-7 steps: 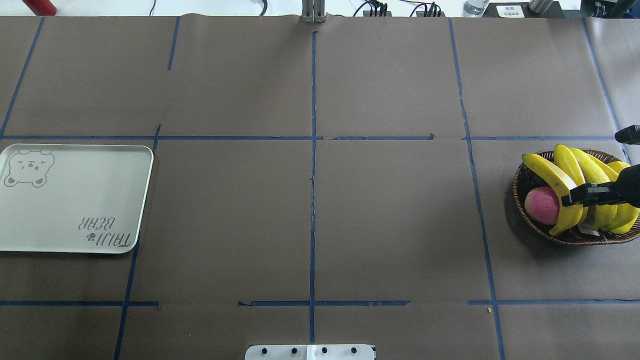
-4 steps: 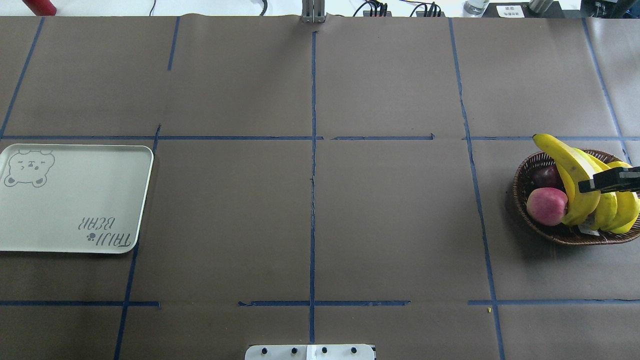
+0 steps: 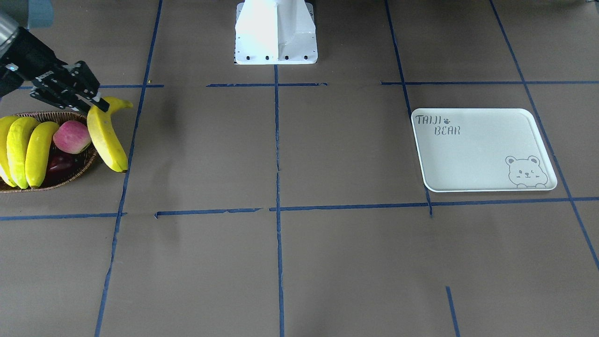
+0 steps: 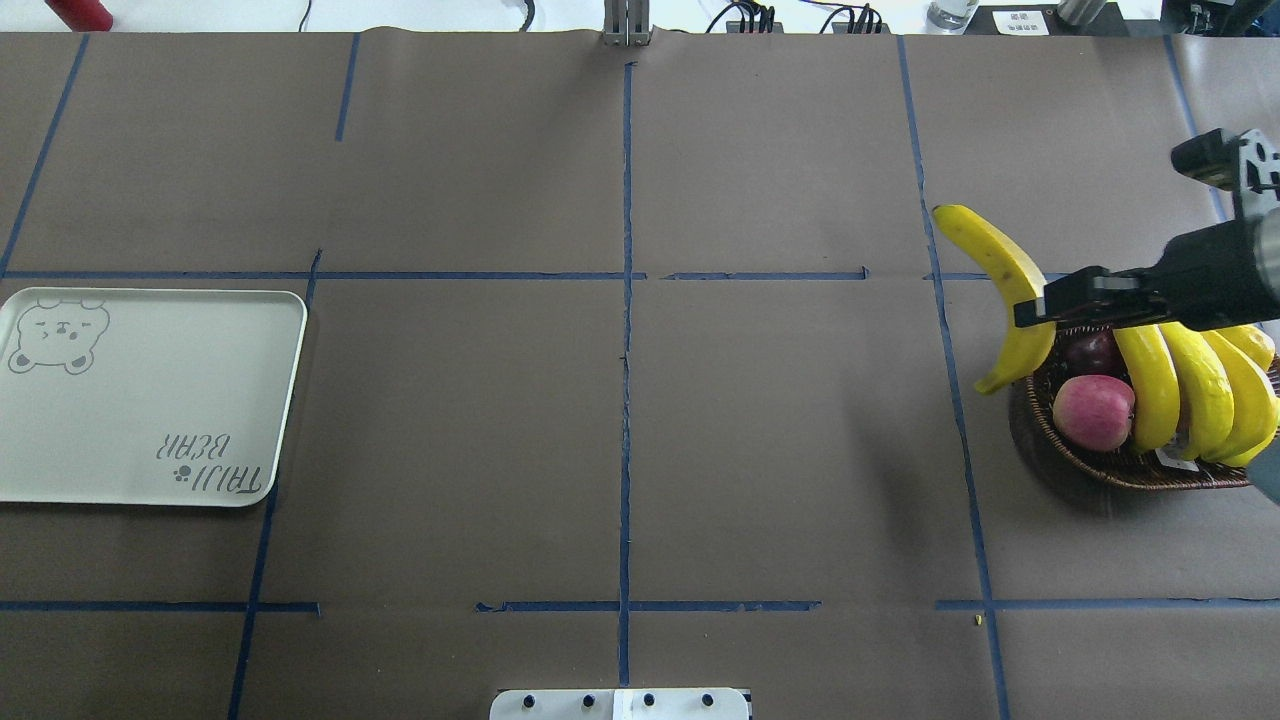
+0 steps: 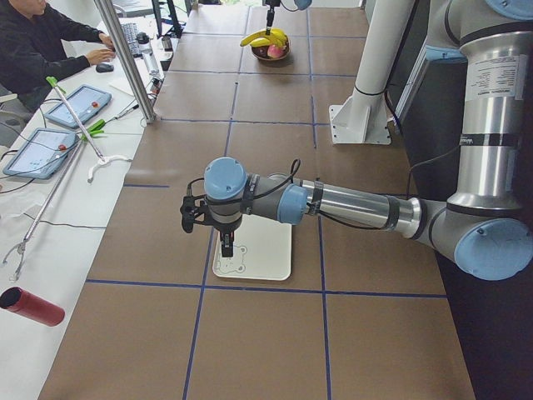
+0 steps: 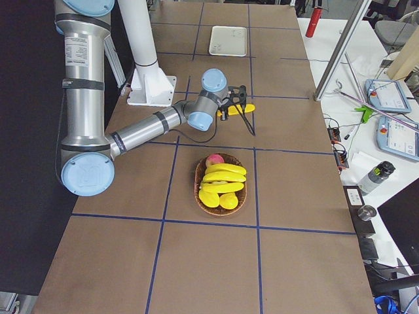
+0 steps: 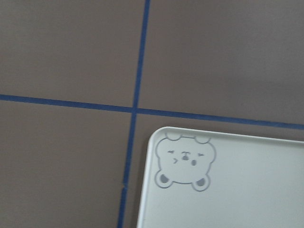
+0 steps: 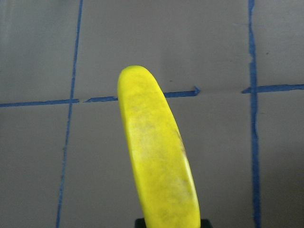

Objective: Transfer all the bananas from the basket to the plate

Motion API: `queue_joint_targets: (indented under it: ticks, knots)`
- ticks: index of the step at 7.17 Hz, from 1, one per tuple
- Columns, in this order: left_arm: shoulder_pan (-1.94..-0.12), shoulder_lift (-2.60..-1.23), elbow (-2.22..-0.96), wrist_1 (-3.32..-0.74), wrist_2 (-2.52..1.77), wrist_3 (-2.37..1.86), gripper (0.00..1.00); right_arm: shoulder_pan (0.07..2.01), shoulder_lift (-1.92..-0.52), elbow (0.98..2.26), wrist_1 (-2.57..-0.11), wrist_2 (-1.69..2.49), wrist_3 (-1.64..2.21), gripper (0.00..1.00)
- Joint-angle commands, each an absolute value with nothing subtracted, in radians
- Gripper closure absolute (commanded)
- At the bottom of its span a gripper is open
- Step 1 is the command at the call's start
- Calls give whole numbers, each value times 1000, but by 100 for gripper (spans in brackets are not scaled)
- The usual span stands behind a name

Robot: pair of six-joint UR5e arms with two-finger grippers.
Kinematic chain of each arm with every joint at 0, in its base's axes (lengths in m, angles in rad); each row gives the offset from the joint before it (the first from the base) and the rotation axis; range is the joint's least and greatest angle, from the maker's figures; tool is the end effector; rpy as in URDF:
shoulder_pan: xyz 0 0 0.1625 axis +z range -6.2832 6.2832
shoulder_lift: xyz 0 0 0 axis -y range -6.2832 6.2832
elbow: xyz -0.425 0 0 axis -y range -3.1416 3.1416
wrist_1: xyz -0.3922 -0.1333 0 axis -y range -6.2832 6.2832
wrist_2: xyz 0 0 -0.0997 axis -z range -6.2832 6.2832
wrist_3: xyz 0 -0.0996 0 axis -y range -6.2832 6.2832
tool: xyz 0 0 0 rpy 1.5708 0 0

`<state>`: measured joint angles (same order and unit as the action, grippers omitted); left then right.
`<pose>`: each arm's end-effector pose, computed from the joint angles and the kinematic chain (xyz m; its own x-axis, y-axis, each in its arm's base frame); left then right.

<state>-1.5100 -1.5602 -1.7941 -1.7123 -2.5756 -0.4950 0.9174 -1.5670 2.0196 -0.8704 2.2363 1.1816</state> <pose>-0.0193 -0.4930 0.5202 0.4824 -0.1589 -0.8614 0.1957 0.9781 -0.0708 -0.2265 -0.4140 0.3567 0.3350 -0.0534 0.9407 -0.1669 0.9792 0.1150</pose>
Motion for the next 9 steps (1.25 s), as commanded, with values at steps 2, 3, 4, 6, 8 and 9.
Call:
queue_joint_targets:
  ticks: [2, 3, 4, 6, 8, 9]
  knots:
    - [-1305, -1697, -1784, -2096, -2619, -1133, 1, 752, -1401, 2034, -1004, 2045, 1281, 99]
    - [-1219, -1753, -1795, -2158, -2543, -1295, 1, 691, -1340, 2060, -1075, 1978, 1337, 99]
    - [-1142, -1788, -1807, -2214, -2475, -1440, 1, 623, -1291, 2094, -1163, 1900, 1345, 99]
    - [-1001, -1895, -1801, -2395, -2363, -1761, 1, 510, -1127, 2098, -1343, 1785, 1394, 99]
    - [-852, -2041, -1773, -2418, -2231, -1958, 1, 387, -1076, 2098, -1342, 1639, 1433, 99]
    - [-786, -2061, -1773, -2416, -2145, -1974, 1, 380, -1071, 2105, -1330, 1620, 1449, 99]
